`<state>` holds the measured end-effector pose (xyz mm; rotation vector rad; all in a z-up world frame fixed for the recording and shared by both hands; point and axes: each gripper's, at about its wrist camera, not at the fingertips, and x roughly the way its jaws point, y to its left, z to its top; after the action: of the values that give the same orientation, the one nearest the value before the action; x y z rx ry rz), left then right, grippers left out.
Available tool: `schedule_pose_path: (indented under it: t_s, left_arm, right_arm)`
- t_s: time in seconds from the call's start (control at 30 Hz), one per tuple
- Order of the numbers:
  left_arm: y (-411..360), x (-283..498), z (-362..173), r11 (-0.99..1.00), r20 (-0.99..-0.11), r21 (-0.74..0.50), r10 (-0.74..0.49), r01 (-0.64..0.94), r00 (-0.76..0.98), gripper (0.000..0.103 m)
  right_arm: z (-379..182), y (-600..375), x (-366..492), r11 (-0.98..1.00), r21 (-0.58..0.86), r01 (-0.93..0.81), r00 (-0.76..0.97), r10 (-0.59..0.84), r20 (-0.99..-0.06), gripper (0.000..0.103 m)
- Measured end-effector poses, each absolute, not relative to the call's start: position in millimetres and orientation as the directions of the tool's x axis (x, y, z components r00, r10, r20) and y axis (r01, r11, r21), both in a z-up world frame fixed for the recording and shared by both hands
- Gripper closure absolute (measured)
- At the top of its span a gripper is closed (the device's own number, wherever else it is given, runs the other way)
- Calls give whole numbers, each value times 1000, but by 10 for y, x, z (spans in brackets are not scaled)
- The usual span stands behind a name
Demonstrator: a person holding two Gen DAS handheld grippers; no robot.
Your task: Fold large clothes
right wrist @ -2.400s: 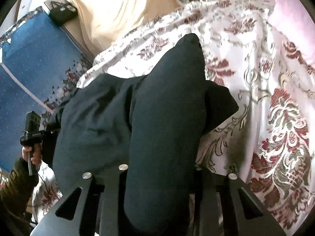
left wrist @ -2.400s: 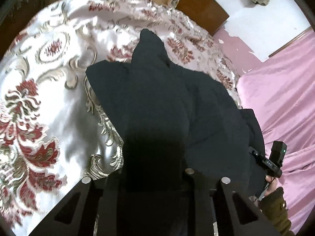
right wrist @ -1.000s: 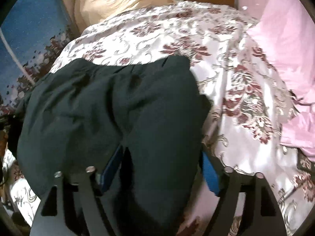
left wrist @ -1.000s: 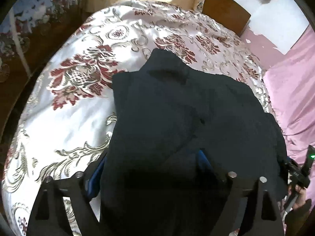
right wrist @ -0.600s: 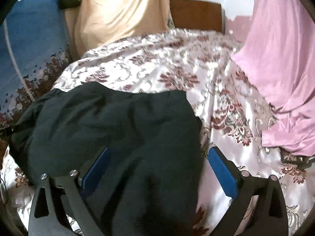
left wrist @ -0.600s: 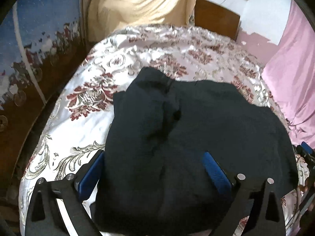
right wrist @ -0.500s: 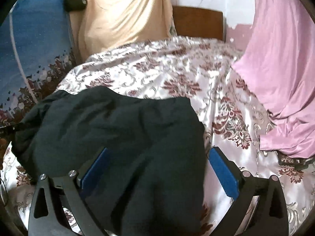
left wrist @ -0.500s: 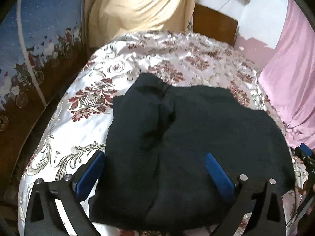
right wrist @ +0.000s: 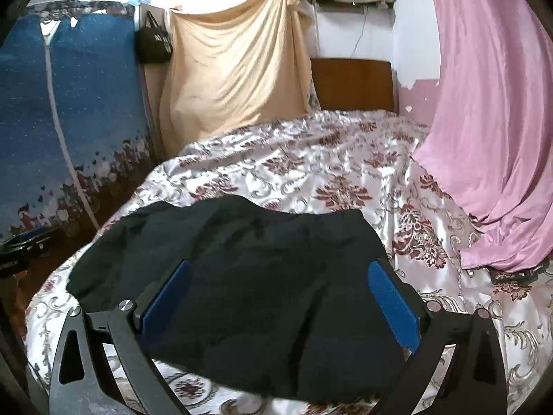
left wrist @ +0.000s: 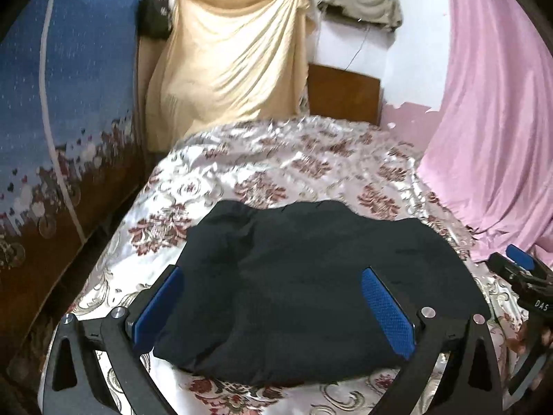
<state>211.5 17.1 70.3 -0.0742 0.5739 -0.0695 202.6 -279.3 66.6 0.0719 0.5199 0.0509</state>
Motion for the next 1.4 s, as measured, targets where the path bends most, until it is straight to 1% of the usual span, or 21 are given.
schedule_pose_path:
  t_s: [0.33,0.63,1.03,1.4]
  left_arm:
    - [-20,1591,901,997,-420,-48,-79,65,904,0]
    - [-27,1203,959,998,-359,-18,-67,65,931,0]
    - [-3,767,847,999,-331,26,-35,46,943,0]
    - [5,461,637,997,-311,68,-13,36,950,0]
  right_arm:
    - [873,-2555,1476,997,73,-17,910,46,-412,2]
    - [997,-2368,984,998,69,5,940,19,-342,2]
    - [1009,-2160,487,999,38,24,955,-12,-298,2]
    - [810,-2084,192,999,46,17,955,-3,-297,2]
